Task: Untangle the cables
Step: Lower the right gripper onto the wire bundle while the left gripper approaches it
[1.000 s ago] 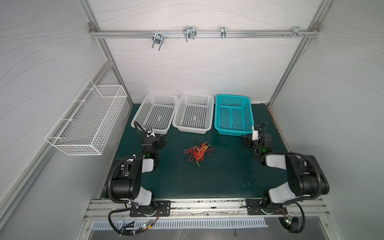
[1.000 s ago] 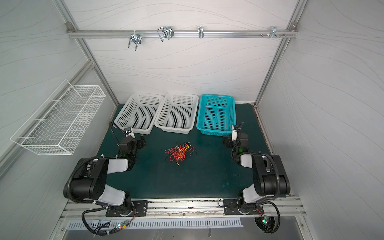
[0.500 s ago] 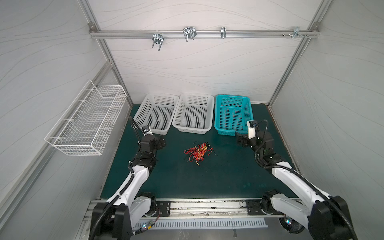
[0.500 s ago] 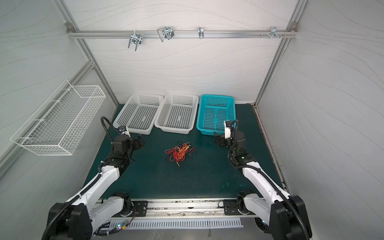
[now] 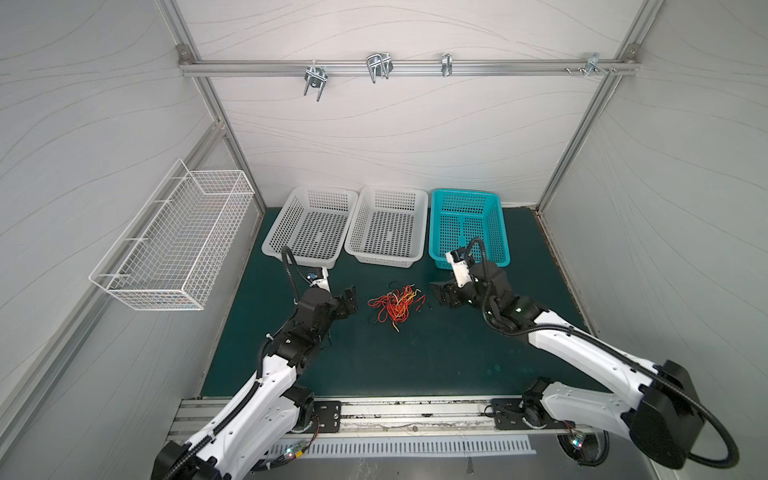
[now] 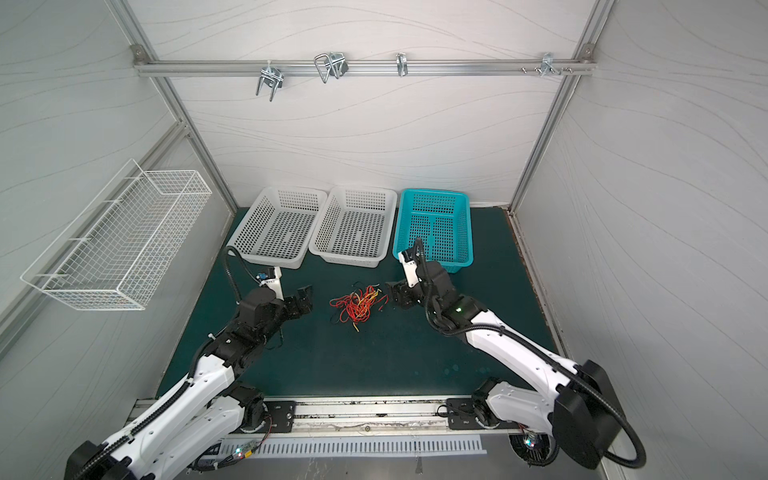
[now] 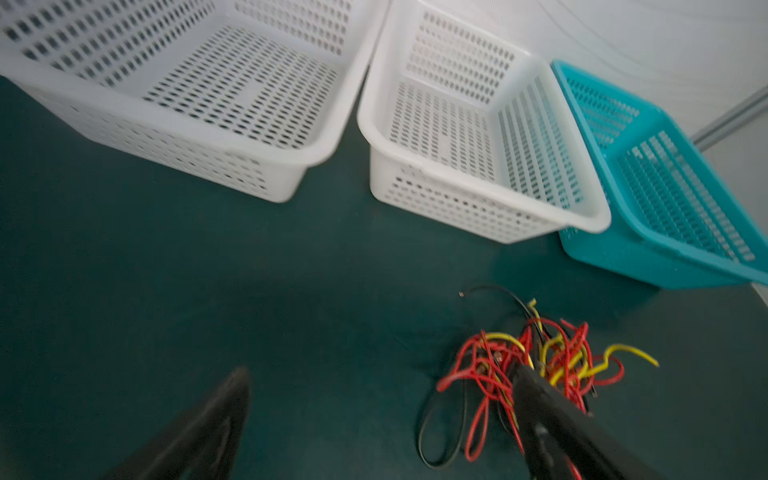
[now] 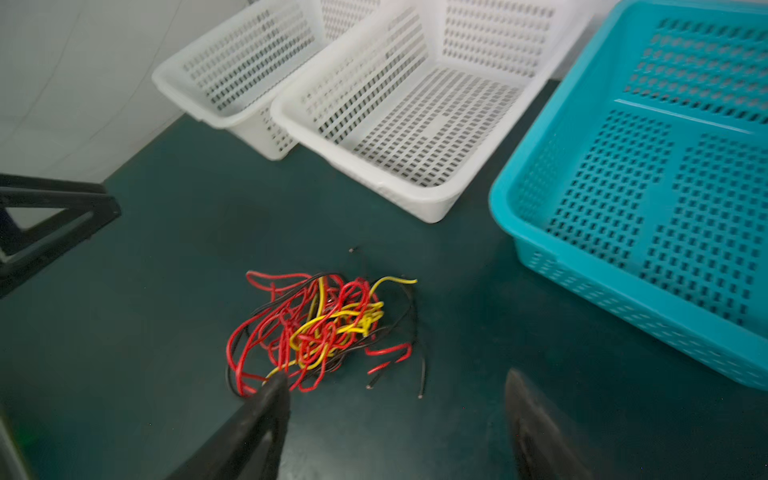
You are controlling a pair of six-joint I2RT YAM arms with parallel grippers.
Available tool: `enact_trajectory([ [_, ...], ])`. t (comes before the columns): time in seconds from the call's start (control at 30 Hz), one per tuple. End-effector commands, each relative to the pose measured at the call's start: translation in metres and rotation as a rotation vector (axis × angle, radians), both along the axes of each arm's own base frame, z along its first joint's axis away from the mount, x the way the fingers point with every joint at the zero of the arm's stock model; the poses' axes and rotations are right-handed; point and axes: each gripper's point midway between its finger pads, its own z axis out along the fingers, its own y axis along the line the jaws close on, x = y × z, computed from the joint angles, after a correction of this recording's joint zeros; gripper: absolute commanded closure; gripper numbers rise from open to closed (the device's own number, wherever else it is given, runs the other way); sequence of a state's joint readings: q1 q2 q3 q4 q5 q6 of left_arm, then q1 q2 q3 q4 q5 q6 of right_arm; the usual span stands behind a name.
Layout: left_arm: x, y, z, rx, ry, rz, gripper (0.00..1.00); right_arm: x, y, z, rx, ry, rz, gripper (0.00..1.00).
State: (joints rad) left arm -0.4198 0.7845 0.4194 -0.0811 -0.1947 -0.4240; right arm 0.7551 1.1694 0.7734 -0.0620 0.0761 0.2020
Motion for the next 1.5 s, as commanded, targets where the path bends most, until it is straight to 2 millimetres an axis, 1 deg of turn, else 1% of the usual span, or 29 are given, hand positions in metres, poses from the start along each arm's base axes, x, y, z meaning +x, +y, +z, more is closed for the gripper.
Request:
enact_trajectory([
  [0.0,-0.006,-0.017,-0.005,-0.023,0.024,-0.021,0.01,-0.009,0.033,-0.005,0.038,0.079,0.057,0.26],
  [0.17,-0.016,-0.043,-0.013,-0.068,0.047,-0.078,0.01,-0.014,0.074,-0.019,0.031,0.153,0.106,0.35],
  [0.3,-0.021,-0.054,-0.016,-0.061,0.059,-0.110,0.01,-0.013,0.095,-0.033,0.015,0.249,0.116,0.50],
  [0.33,-0.021,-0.054,-0.015,-0.054,0.067,-0.111,0.02,-0.012,0.099,-0.036,0.010,0.263,0.114,0.52],
  [0.37,-0.022,-0.054,-0.016,-0.046,0.075,-0.111,0.02,-0.012,0.101,-0.038,0.004,0.270,0.114,0.54],
  [0.47,-0.024,-0.049,-0.018,-0.026,0.097,-0.089,0.02,-0.015,0.108,-0.042,-0.032,0.255,0.120,0.54],
  [0.6,-0.027,-0.037,-0.019,-0.018,0.116,-0.026,0.02,-0.032,0.120,-0.041,-0.100,0.221,0.188,0.55],
  [0.7,-0.031,-0.026,-0.025,0.003,0.137,0.021,0.01,-0.044,0.128,-0.039,-0.134,0.221,0.243,0.55],
  [0.77,-0.033,-0.023,-0.028,0.003,0.141,0.031,0.01,-0.049,0.134,-0.038,-0.142,0.248,0.271,0.58],
  [0.83,-0.034,-0.023,-0.031,-0.009,0.131,0.032,0.01,-0.054,0.138,-0.040,-0.148,0.276,0.290,0.62],
  [0.93,-0.035,-0.021,-0.033,-0.028,0.100,0.035,0.01,-0.061,0.146,-0.044,-0.155,0.289,0.314,0.62],
  [1.03,-0.036,-0.017,-0.029,-0.061,0.045,0.047,0.01,-0.065,0.151,-0.053,-0.174,0.316,0.315,0.66],
  [1.13,-0.038,-0.008,-0.023,-0.099,-0.017,0.078,0.01,-0.065,0.154,-0.064,-0.210,0.343,0.304,0.69],
  [1.27,-0.043,0.004,-0.015,-0.137,-0.091,0.113,0.01,-0.055,0.148,-0.078,-0.312,0.317,0.229,0.70],
  [1.33,-0.045,0.007,-0.012,-0.150,-0.115,0.116,0.01,-0.049,0.145,-0.081,-0.357,0.287,0.190,0.69],
  [1.47,-0.049,0.012,-0.009,-0.157,-0.139,0.124,0.01,-0.044,0.141,-0.093,-0.431,0.281,0.160,0.70],
])
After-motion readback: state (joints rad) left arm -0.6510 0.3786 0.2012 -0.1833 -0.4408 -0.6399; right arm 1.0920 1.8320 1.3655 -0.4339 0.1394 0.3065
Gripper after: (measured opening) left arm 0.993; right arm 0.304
